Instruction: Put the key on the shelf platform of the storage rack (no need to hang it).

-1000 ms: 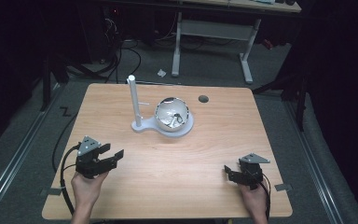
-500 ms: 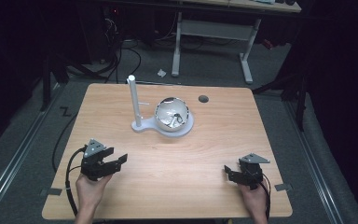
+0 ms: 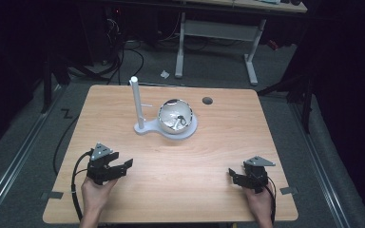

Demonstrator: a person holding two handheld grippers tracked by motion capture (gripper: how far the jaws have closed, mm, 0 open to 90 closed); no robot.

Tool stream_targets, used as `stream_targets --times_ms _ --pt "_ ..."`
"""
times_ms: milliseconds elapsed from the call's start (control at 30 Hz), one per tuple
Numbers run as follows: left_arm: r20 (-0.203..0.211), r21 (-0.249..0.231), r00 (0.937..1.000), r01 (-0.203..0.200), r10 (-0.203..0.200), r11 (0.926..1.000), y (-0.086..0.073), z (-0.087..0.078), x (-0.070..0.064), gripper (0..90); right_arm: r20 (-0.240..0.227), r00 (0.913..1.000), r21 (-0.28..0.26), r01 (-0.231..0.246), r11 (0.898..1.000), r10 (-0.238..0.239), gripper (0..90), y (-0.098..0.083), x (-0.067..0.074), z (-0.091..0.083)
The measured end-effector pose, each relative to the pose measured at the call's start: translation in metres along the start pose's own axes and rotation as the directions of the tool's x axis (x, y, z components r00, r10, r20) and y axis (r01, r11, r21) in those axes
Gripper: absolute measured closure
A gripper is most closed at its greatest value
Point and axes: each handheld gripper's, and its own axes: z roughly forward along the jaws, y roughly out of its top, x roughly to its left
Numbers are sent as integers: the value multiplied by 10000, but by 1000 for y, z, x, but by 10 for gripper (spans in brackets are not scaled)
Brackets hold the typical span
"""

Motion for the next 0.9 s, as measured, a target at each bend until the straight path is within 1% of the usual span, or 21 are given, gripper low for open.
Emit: stream_targets --times_ms 167,200,433,900 --pt "-55 195 9999 -91 92 9998 -2 5 -1 349 4 10000 -3 3 10000 -3 286 0 0 0" --pt "-66 211 10000 -60 61 9998 -3 6 -1 348 0 10000 -1 -4 10000 4 286 0 0 0" --pt "-240 195 9996 -126 131 9997 -8 12 0 351 8 10000 4 -16 10000 16 286 0 0 0" --pt "-204 311 9998 74 -68 9995 -16 24 -2 353 4 10000 1 -19 10000 19 287 0 0 0"
